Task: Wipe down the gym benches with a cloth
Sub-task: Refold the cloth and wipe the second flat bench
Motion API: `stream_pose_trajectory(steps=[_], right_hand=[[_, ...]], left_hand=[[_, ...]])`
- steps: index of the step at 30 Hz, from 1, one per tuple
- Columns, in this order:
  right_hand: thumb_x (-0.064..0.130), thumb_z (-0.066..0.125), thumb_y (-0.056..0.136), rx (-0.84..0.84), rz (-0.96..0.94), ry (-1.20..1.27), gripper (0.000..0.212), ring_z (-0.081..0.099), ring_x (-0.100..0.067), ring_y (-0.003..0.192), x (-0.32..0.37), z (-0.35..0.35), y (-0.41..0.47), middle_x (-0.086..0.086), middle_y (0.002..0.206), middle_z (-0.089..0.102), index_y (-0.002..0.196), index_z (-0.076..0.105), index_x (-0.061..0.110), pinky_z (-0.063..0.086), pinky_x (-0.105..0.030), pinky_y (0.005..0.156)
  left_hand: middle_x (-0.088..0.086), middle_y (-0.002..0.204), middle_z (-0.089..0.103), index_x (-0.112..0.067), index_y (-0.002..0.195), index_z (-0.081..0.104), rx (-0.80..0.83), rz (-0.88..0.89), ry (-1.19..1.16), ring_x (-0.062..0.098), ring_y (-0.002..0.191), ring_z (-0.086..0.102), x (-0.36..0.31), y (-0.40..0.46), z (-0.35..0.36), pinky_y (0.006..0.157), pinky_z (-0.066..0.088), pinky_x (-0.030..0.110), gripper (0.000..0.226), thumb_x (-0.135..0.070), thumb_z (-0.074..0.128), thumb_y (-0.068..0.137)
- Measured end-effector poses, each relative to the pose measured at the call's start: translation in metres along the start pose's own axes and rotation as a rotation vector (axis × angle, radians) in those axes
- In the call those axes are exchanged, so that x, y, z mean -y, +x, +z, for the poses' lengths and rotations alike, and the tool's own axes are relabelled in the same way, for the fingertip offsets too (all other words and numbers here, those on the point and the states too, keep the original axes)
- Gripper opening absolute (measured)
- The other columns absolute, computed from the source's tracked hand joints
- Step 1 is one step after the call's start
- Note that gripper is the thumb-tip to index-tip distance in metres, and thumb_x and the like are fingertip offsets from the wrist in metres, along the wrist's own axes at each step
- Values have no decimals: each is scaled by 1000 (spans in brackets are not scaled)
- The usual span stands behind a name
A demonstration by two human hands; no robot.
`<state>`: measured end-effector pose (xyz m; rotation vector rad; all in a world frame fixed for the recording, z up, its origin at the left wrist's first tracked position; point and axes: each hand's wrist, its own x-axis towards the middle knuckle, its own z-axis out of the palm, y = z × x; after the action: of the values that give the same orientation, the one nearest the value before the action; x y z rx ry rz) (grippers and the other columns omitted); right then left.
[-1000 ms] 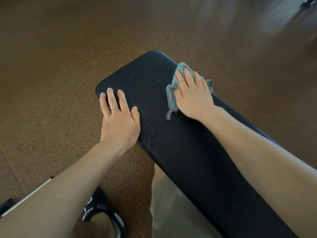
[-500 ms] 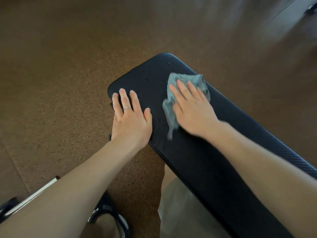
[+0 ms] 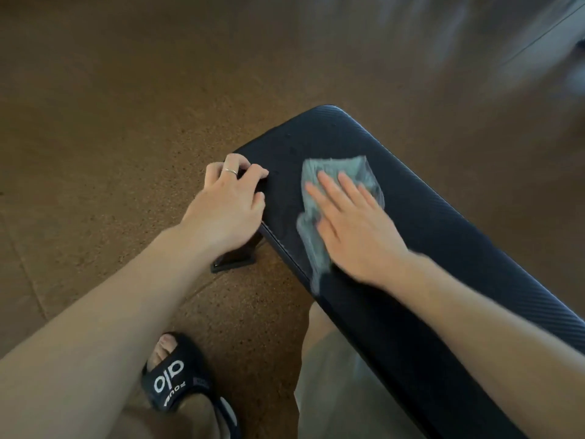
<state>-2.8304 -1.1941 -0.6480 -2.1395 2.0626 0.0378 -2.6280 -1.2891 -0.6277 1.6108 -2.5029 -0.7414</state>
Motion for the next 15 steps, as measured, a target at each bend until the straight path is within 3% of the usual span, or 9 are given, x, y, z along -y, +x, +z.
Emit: stream_pose_trajectory(steps=[2,4,6,8,10,12,15], right_hand=[[41,17,108,7,91,50,59,-5,-29,158,1,-9,58,-1,172,-2,164,3,26,1,-47,128],[40,18,109,29,150,71,60,-8,-31,157,14,-13,90,-3,172,-5,164,0,24,-1,-48,127],[39,18,108,3,107,59,61,-6,-33,157,31,-8,77,-5,172,-4,164,1,22,1,-49,127],[39,21,107,-31,-11,6,63,-1,-33,157,47,2,20,-7,172,1,164,2,19,6,-51,127],[40,33,105,-2,-102,-64,70,3,-33,158,55,11,-44,-8,172,4,164,2,19,11,-52,127],[37,51,99,8,-163,-132,81,8,-35,157,47,23,-83,-9,171,8,164,6,18,15,-53,126],[36,63,94,18,-184,-184,88,15,-37,155,35,25,-87,-11,170,14,163,12,17,18,-52,125]], left_hand=[[-4,146,31,-30,146,47,-3,18,-34,22,141,23,7,4,-9,105,39,37,39,-26,46,107],[0,147,29,-31,147,45,-24,-30,-66,26,139,26,10,6,-15,109,37,40,46,-27,56,103],[5,154,22,-27,154,33,-31,-152,-127,31,143,24,11,9,-19,112,34,45,66,-32,67,97],[8,156,25,-19,158,26,-1,-247,-265,29,141,34,14,10,-20,105,38,40,81,-34,72,94],[4,146,42,-14,158,28,21,-273,-417,19,124,47,18,13,-19,92,39,32,77,-30,72,96],[-2,135,49,-16,156,35,-7,-294,-515,12,115,46,21,13,-18,86,39,25,67,-24,68,99],[-7,132,54,-20,153,44,-52,-354,-675,12,118,53,29,12,-15,95,46,27,58,-14,64,99]])
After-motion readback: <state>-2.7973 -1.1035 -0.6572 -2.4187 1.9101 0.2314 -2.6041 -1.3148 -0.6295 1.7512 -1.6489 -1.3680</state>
